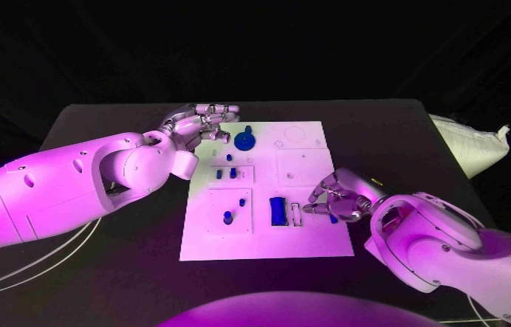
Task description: Assemble the parts on the task board
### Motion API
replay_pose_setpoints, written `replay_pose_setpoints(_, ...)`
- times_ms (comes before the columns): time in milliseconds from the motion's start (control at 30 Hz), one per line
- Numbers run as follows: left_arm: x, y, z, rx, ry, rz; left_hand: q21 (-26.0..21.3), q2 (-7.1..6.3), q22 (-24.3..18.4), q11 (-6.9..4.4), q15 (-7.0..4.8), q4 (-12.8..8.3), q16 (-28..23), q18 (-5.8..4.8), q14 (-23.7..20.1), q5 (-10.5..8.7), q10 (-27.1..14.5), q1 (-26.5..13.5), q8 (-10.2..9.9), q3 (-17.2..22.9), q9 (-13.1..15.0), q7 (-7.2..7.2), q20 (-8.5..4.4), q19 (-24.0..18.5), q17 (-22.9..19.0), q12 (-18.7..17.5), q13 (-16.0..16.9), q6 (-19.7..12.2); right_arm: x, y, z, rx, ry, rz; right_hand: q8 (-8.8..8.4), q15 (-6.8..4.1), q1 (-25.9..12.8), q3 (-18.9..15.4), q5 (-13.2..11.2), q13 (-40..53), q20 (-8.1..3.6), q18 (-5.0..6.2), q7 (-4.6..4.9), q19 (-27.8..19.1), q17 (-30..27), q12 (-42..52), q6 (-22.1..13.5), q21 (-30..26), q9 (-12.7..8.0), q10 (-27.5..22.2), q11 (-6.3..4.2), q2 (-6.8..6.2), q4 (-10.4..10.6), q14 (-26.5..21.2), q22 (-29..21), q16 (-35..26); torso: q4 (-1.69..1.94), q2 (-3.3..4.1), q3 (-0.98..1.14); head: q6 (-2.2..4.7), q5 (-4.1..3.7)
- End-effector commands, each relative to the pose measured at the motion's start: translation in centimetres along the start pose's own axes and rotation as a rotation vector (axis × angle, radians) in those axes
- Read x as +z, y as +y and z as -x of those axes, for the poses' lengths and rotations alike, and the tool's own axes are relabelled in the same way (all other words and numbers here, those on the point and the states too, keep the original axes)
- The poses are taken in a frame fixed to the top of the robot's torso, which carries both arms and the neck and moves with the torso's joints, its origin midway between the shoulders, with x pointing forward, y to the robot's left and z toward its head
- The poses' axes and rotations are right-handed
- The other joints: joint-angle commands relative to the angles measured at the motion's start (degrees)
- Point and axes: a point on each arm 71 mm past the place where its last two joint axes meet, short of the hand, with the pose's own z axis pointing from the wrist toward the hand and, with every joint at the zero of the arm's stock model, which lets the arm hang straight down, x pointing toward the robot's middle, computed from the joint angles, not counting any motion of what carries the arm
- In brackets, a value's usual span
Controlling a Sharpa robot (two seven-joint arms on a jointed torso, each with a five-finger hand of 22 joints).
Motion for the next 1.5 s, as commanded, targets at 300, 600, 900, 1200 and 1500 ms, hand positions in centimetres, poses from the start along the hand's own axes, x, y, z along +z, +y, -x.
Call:
replay_pose_setpoints(300,0.0,0.0,-0.3,-0.002,0.022,-0.005,-0.25,-0.08,-0.10,-0.09,-0.06,-0.34,-0.35,0.62,-0.24,0.22,-0.49,0.68,0.34,-0.09,-0.08,0.20,0.06,-0.26,-0.05,0.38,0.04,-0.27,-0.5,-4.1,3.2,-0.100,-0.047,-0.083,-1.40,0.71,1.01,0.22,2.21,-1.53,0.82,-0.57,0.34,-0.11,-0.57,-2.61,-0.46,-0.22,-0.49,-1.05,0.43,0.50,-0.19,2.81,0.99,-0.76,-0.28,-0.04,0.02,0.64,-1.16)
replay_pose_setpoints(600,0.1,0.1,-0.4,-0.004,0.026,-0.003,-0.27,-0.07,-0.10,-0.08,-0.04,-0.37,-0.35,0.61,-0.28,0.22,-0.54,0.67,0.34,-0.11,-0.08,0.22,0.07,-0.29,-0.08,0.42,0.04,-0.30,-0.1,-5.6,3.2,-0.217,-0.034,-0.115,-1.80,0.59,-0.54,-0.43,3.78,-1.82,0.81,-0.55,0.07,-0.15,-0.61,-3.20,0.84,-0.27,-0.54,-0.71,0.26,0.38,1.52,2.80,0.97,-0.88,-0.07,0.01,0.04,0.80,-2.00)
replay_pose_setpoints(900,0.1,0.1,-0.3,-0.003,0.024,-0.001,-0.27,-0.07,-0.10,-0.08,-0.04,-0.37,-0.35,0.61,-0.28,0.22,-0.54,0.67,0.34,-0.11,-0.08,0.22,0.07,-0.29,-0.08,0.42,0.04,-0.30,0.3,-5.6,1.5,-0.243,0.023,-0.113,-2.10,0.53,-1.78,-1.19,4.06,-1.72,0.75,-0.58,-0.07,-0.08,-0.45,-3.26,1.47,-0.21,-0.49,-0.41,0.18,-0.60,3.06,2.85,1.11,-0.83,-0.04,0.02,-0.02,0.56,-1.69)
replay_pose_setpoints(1200,0.1,0.1,-0.2,-0.003,0.024,0.001,-0.27,-0.07,-0.10,-0.08,-0.04,-0.37,-0.35,0.61,-0.28,0.22,-0.54,0.67,0.34,-0.11,-0.08,0.22,0.07,-0.29,-0.08,0.42,0.04,-0.30,0.4,-5.4,0.7,-0.257,0.045,-0.103,-2.30,0.50,-2.46,-1.55,4.33,0.20,0.72,-0.79,-0.13,0.44,1.22,-0.80,1.71,0.30,-0.42,0.51,0.15,-1.21,4.13,3.17,2.01,0.27,-0.11,0.02,-0.01,0.38,-1.70)
replay_pose_setpoints(1500,0.1,0.1,-0.3,-0.002,0.027,0.003,-0.27,-0.07,-0.10,-0.08,-0.04,-0.37,-0.35,0.61,-0.28,0.22,-0.54,0.67,0.34,-0.11,-0.08,0.22,0.07,-0.29,-0.08,0.42,0.04,-0.30,0.9,-5.0,0.0,-0.285,0.044,-0.087,-2.38,0.44,-1.77,-1.23,4.47,1.37,0.67,-0.94,-0.24,0.81,2.26,0.64,1.97,0.68,-0.30,1.03,0.04,-1.10,4.27,3.38,2.66,0.99,-0.01,-0.01,-0.01,0.16,-1.57)
